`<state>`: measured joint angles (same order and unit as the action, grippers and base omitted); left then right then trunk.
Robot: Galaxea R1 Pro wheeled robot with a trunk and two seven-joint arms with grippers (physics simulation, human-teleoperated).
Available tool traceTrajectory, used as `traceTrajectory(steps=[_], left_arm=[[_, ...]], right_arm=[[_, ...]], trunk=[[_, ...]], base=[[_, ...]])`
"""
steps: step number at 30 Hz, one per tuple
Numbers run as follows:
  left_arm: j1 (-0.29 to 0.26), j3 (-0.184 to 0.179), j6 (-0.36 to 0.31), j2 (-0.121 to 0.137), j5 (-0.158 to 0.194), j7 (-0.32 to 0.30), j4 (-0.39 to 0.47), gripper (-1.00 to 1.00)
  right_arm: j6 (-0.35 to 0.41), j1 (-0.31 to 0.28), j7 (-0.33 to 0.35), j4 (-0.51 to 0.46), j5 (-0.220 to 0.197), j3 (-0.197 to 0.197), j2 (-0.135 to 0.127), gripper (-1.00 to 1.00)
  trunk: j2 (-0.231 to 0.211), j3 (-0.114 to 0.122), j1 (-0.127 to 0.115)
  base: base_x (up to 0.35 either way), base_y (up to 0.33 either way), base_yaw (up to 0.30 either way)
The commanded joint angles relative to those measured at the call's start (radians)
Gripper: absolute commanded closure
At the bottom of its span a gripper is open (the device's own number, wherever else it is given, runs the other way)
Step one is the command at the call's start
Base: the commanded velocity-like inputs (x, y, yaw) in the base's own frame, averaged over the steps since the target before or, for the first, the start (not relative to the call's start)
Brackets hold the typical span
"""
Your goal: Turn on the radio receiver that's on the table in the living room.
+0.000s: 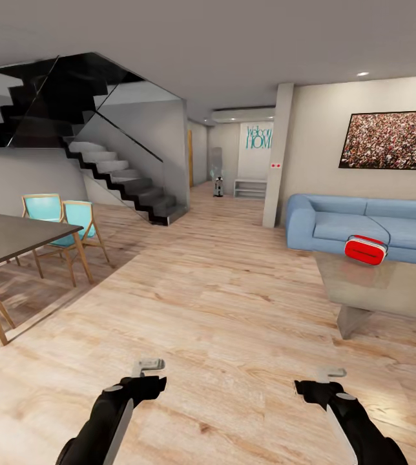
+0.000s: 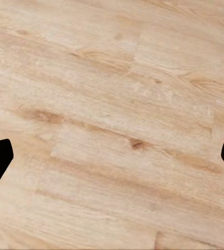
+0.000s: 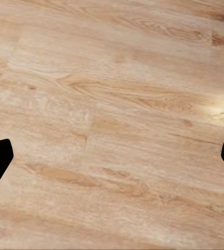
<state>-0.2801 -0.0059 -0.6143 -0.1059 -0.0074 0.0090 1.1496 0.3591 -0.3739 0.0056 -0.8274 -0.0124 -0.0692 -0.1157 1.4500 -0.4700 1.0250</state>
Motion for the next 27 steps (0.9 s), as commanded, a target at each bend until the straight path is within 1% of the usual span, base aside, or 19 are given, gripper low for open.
traceTrajectory(steps=[1, 4, 7, 12, 18, 27], left_arm=[[-0.001, 0.0, 0.0, 0.001, 0.001, 0.0, 0.0, -1.0], [-0.003, -0.001, 0.001, 0.001, 0.001, -0.001, 0.0, -1.0], [-0.003, -0.001, 0.001, 0.002, 0.001, 0.0, -0.001, -1.0], [-0.004, -0.002, 0.001, 0.002, 0.001, 0.0, -0.002, -1.0], [-0.003, -0.002, 0.001, 0.005, 0.001, -0.001, -0.001, -1.0], [-0.004, 0.001, 0.017, 0.005, 0.002, 0.0, 0.001, -1.0]], right_arm=[[-0.002, -0.001, 0.0, 0.0, 0.0, -0.003, 0.0, -1.0], [-0.008, -0.001, 0.0, 0.0, 0.0, -0.005, 0.001, -1.0], [-0.021, 0.0, 0.0, 0.002, -0.001, -0.006, 0.002, -1.0], [-0.03, 0.0, 0.001, 0.003, -0.001, -0.005, 0.004, -1.0], [-0.029, 0.001, 0.001, 0.004, -0.001, -0.003, 0.004, -1.0], [-0.03, 0.001, 0.001, 0.004, -0.001, -0.002, 0.004, -1.0]], trunk=[[0.0, 0.0, 0.0], [0.0, 0.0, 0.0], [0.0, 0.0, 0.0], [0.0, 0.0, 0.0], [0.0, 0.0, 0.0], [0.0, 0.0, 0.0]], base=[[0.032, 0.0, 0.0], [0.139, 0.0, 0.0], [0.273, 0.0, 0.0], [0.318, 0.003, 0.0], [0.329, 0.07, 0.0], [0.33, 0.011, 0.0]])
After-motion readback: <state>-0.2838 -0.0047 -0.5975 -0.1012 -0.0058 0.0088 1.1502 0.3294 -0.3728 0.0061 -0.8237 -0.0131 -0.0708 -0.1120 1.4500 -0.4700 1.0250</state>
